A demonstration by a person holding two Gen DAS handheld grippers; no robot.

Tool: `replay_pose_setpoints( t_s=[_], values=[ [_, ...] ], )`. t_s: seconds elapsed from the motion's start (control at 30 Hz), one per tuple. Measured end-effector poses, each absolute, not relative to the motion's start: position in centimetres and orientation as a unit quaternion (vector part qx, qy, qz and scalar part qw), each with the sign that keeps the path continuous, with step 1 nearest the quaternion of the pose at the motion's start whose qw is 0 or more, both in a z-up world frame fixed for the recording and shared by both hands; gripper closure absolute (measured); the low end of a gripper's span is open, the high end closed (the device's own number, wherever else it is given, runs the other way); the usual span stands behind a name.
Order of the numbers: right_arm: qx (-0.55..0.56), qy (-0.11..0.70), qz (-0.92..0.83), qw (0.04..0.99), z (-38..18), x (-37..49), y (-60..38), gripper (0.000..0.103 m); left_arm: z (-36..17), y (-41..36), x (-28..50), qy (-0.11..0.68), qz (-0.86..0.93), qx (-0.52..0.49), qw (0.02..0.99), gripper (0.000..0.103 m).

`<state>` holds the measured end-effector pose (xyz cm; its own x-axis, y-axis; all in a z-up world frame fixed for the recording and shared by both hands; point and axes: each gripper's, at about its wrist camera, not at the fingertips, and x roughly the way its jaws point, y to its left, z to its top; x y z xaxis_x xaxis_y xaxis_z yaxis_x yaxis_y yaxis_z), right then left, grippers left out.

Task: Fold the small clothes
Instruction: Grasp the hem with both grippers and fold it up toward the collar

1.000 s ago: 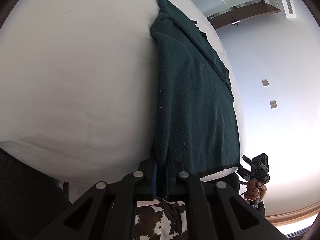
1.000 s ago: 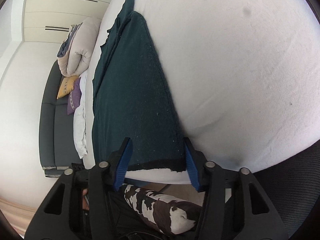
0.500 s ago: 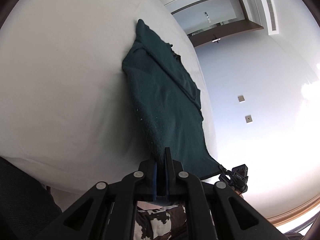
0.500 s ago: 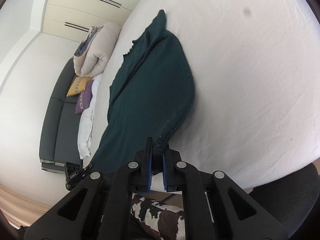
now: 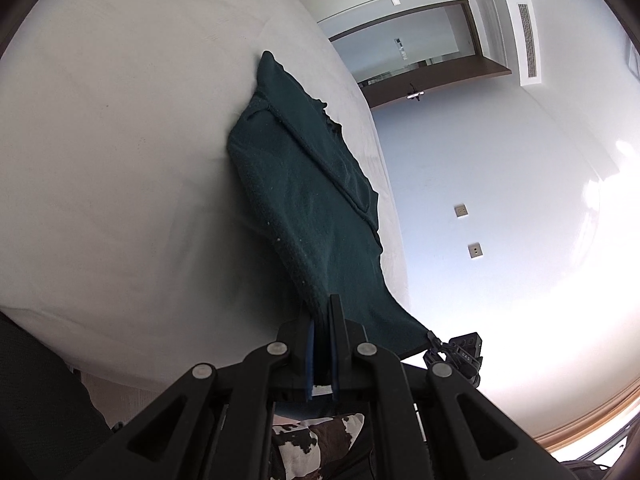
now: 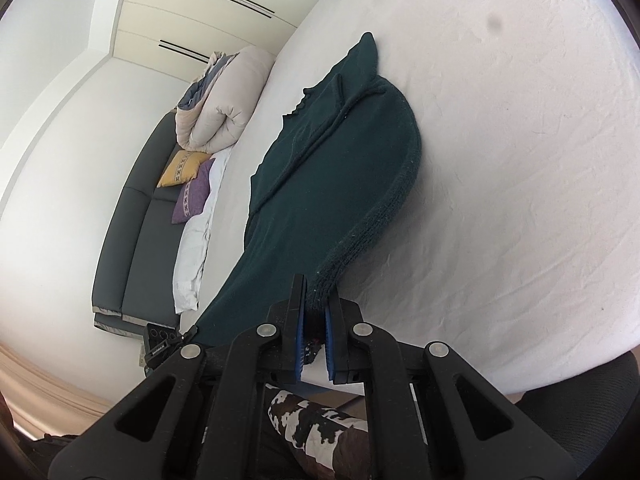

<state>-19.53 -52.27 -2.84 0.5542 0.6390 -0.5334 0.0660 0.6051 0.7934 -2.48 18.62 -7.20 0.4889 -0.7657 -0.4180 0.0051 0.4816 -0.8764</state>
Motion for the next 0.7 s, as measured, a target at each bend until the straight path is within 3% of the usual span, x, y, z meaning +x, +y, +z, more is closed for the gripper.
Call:
replay_pose_setpoints(
  t_s=[0.3,0.7],
  values=[
    [0.414,0.414,0.191,0.788,-1.0,-13.1,-51.5,0.096,-5.1,19.9,2.6,0.395,-0.270,-0.470,0.742,0.098],
    [0.443,0.395,0.138,0.793,-0.5,4.1,-52.7,0.096,-3.6,19.3,19.4,0.385,-0.242,-0.470,0.756,0.097]
  ],
)
